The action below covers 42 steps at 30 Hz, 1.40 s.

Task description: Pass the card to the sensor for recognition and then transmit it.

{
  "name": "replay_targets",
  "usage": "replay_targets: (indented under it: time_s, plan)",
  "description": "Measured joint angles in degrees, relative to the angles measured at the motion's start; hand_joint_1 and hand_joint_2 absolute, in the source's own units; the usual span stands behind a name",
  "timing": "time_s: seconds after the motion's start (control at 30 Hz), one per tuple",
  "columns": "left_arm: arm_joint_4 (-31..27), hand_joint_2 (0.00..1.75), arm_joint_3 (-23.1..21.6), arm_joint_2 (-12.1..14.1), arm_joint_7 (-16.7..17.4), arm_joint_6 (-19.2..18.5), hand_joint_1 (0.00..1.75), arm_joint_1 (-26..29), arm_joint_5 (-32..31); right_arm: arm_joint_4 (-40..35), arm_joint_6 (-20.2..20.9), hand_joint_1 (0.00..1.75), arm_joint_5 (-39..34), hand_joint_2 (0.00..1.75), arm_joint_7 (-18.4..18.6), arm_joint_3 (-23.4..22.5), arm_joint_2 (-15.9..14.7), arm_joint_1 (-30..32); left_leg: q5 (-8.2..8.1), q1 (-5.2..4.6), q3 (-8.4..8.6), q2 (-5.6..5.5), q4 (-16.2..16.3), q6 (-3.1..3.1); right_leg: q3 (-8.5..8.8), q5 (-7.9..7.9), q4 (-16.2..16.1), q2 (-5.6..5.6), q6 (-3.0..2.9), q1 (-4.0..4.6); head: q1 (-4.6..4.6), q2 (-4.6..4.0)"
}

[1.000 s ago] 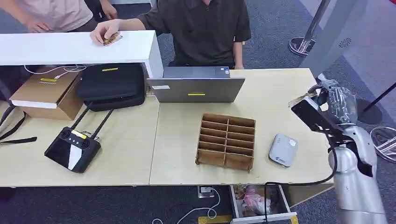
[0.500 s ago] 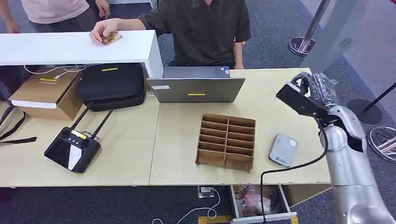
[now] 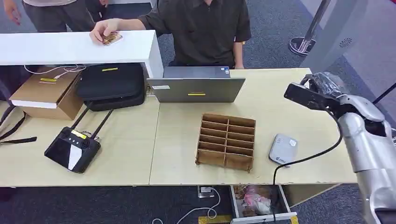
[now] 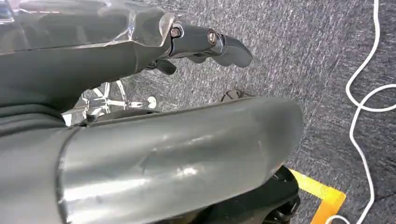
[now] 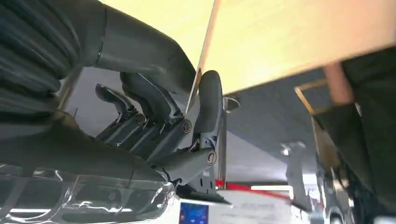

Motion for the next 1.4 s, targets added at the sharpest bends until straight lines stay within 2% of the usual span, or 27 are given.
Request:
replay_targets:
  time_s: [0.1, 0.2, 0.37, 0.53, 0.8, 0.93, 1.1, 1.4]
  plan:
    - [0.02, 0.0, 0.74, 0.11, -0.35, -0.33, 0.0, -0.01, 0.18, 6.21, 6.12, 1.75, 0.96, 1.75, -2.95, 5.25, -3.02, -7.27, 0.02, -0.01, 0.02, 0.0, 0.01, 0.02, -0.01, 0.04, -0.01, 0.01, 0.01, -0.02, -0.02, 0.0]
    - [0.44, 0.0, 1.33, 0.33, -1.09, -0.33, 0.0, -0.01, 0.66, 11.6, 9.63, 1.75, 0.52, 1.75, -4.52, 10.95, -5.2, -13.8, 0.04, 0.0, -0.01, -0.07, 0.03, 0.06, 0.0, 0.03, 0.0, -0.07, 0.01, -0.01, 0.0, 0.0]
    - [2.08, 0.0, 2.56, 0.66, -3.3, 0.26, 0.0, -0.55, 1.75, 18.5, 10.68, 1.75, -1.6, 1.75, -3.52, 19.56, -5.09, -20.66, 0.04, 0.02, 0.02, -0.01, 0.02, 0.06, -0.01, 0.03, 0.0, 0.01, 0.01, 0.02, -0.02, 0.0]
    - [3.26, 0.0, 3.04, 0.98, -4.04, 0.33, 0.0, -0.9, 2.23, 23.01, 11.47, 1.75, -2.23, 1.75, -3.56, 26.58, -3.97, -24.25, 0.04, 0.03, 0.02, -0.03, 0.02, 0.05, -0.01, 0.03, 0.01, -0.02, 0.01, 0.03, -0.02, 0.0]
    - [3.65, 0.0, 3.54, 1.16, -4.13, 0.04, 0.0, -1.11, 1.71, 26.28, 11.01, 1.75, -3.67, 1.75, -3.84, 33.23, -2.73, -24.57, 0.04, 0.01, 0.01, -0.02, 0.02, 0.06, 0.0, 0.04, -0.01, 0.0, 0.01, 0.02, 0.0, 0.0]
    - [3.85, 0.0, 3.54, 1.27, -4.13, 0.0, 0.0, -1.38, 1.05, 28.5, 12.51, 1.75, -2.86, 1.75, -3.34, 37.26, -1.28, -23.83, 0.04, 0.02, 0.04, -0.01, 0.03, 0.06, -0.01, 0.04, -0.01, 0.02, 0.01, 0.02, 0.0, 0.0]
    - [4.57, 0.0, 3.52, 1.72, -4.3, -0.33, 0.0, -1.86, 0.46, 31.22, 14.22, 1.75, -3.85, 1.75, -5.13, 41.28, -0.17, -22.99, 0.05, 0.02, 0.04, -0.06, 0.03, 0.05, -0.01, 0.04, 0.0, -0.03, 0.01, 0.03, 0.0, 0.0]
    - [6.67, 0.0, 3.37, 2.62, -5.66, -0.22, 0.0, -2.59, -0.79, 34.79, 12.89, 1.75, -7.76, 1.75, -5.53, 44.93, 0.6, -19.07, 0.04, 0.02, 0.03, -0.06, 0.03, 0.05, -0.01, 0.03, -0.02, -0.04, 0.02, 0.02, 0.0, 0.0]
